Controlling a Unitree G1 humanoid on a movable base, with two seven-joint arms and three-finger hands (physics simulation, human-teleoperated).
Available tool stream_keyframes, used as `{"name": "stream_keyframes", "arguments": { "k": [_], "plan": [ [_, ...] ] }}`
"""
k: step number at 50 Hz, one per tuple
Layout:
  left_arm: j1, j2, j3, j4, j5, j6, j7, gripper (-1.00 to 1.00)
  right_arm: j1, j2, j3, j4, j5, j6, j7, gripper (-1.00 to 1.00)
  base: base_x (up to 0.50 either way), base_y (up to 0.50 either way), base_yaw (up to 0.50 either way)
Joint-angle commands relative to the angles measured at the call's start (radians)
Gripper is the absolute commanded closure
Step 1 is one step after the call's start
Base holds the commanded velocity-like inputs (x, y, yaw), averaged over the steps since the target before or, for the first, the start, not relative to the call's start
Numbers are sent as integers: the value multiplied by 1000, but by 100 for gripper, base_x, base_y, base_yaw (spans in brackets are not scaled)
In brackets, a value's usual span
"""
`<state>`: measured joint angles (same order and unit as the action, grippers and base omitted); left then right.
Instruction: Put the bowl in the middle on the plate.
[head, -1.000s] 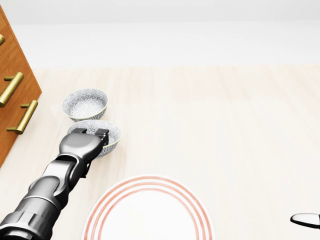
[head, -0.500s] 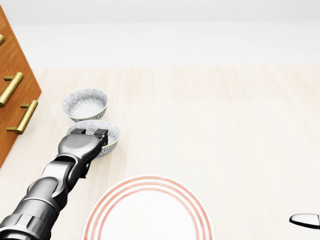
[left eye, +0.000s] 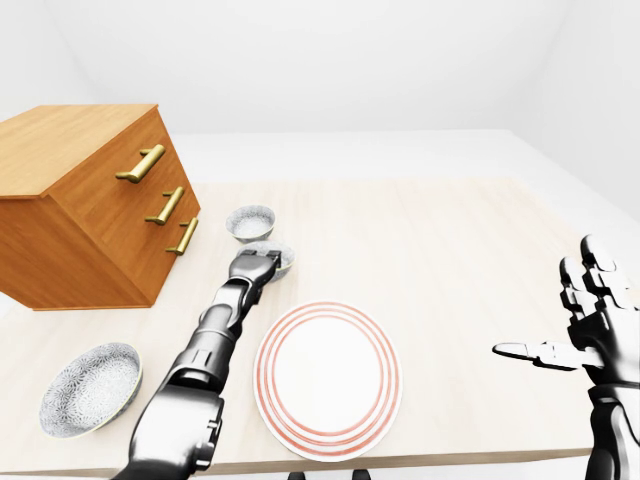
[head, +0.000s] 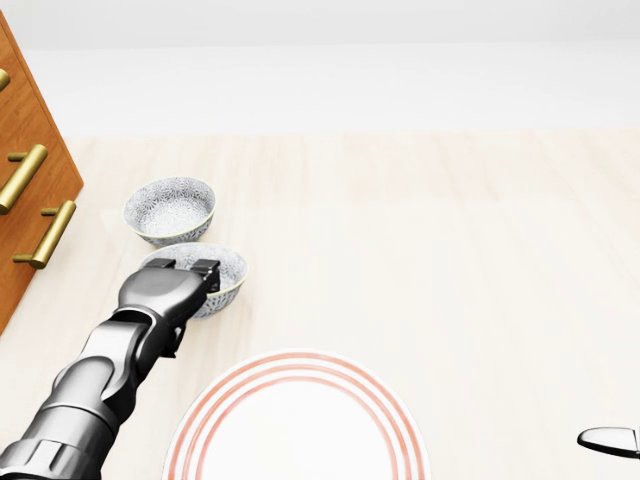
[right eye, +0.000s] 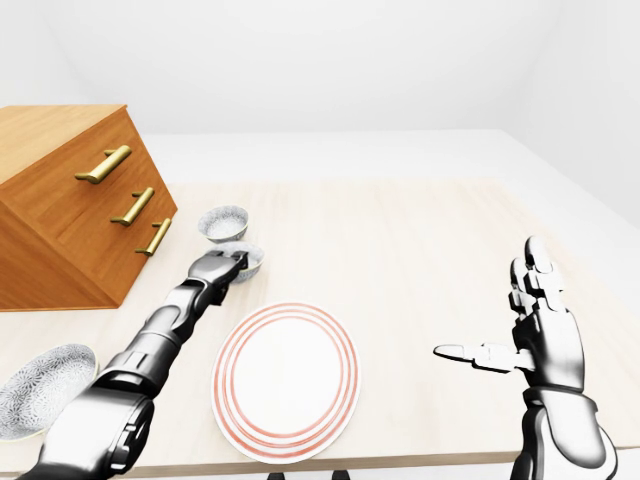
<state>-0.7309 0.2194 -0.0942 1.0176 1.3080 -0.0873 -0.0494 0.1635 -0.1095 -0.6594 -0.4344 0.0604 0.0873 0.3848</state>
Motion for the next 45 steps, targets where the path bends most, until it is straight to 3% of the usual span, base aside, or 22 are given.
{"name": "stream_keyframes", "arguments": {
  "k": [1,5,12,27,45],
  "plan": [
    [100,-8,23,-277,-56,0,-184,100,2,0,0,-15,-2,0,1,-100,0,0,0],
    [135,-2,53,-449,-88,0,-291,100,0,1,1,0,-6,0,2,-100,0,0,0],
    [145,5,84,-608,-139,0,-383,100,-2,-2,5,18,-8,0,-1,-100,0,0,0],
    [153,24,109,-744,-174,0,-455,100,1,0,8,11,-13,0,1,-100,0,0,0],
    [318,-33,91,-973,-163,0,-482,100,2,1,9,13,-16,0,3,-100,0,0,0]
  ]
}}
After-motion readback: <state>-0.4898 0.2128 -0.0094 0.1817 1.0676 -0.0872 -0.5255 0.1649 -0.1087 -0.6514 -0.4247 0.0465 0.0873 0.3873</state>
